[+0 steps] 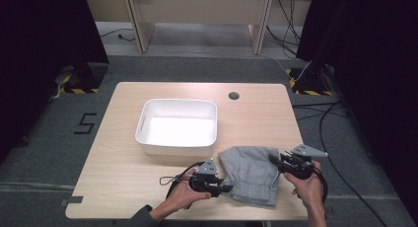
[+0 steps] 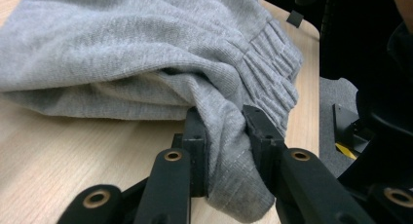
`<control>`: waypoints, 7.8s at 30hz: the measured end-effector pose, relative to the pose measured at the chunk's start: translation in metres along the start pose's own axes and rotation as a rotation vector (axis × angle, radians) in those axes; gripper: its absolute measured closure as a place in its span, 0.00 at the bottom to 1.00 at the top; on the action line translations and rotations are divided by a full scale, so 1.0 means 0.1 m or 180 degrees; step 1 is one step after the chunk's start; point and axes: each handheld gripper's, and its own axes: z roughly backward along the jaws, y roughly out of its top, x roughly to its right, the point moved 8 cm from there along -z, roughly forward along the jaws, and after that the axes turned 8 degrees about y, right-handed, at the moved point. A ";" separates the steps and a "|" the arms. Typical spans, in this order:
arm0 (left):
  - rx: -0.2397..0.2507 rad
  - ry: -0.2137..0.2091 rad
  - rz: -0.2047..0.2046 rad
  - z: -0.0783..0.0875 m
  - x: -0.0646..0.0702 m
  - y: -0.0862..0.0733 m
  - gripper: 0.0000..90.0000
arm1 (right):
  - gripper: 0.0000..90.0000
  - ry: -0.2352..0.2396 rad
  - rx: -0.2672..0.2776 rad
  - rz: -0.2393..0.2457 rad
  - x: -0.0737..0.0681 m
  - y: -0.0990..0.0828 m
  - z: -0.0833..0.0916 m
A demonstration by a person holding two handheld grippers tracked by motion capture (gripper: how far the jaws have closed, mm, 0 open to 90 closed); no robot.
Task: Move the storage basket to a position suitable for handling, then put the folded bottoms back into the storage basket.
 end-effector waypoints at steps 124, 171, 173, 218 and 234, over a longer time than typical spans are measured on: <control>0.0634 0.0935 0.0620 2.03 -1.62 0.59 0.81 | 0.83 0.0731 -0.0161 0.0801 -1.23 2.28 -1.79; 0.0118 0.1114 0.0855 1.60 -2.09 0.17 0.81 | 0.83 0.0679 -0.0581 0.0441 -1.00 1.78 -2.43; 0.0074 0.1121 0.0850 1.58 -2.10 0.15 0.81 | 0.83 0.0678 -0.0605 0.0438 -1.00 1.76 -2.45; -0.0217 0.1537 0.0772 1.62 -2.18 0.14 0.54 | 0.54 0.0369 -0.0735 0.0379 -0.94 1.70 -2.53; -0.0076 0.1487 0.0715 1.65 -2.10 0.28 0.54 | 0.57 0.0361 -0.0664 0.0494 -1.01 1.78 -2.43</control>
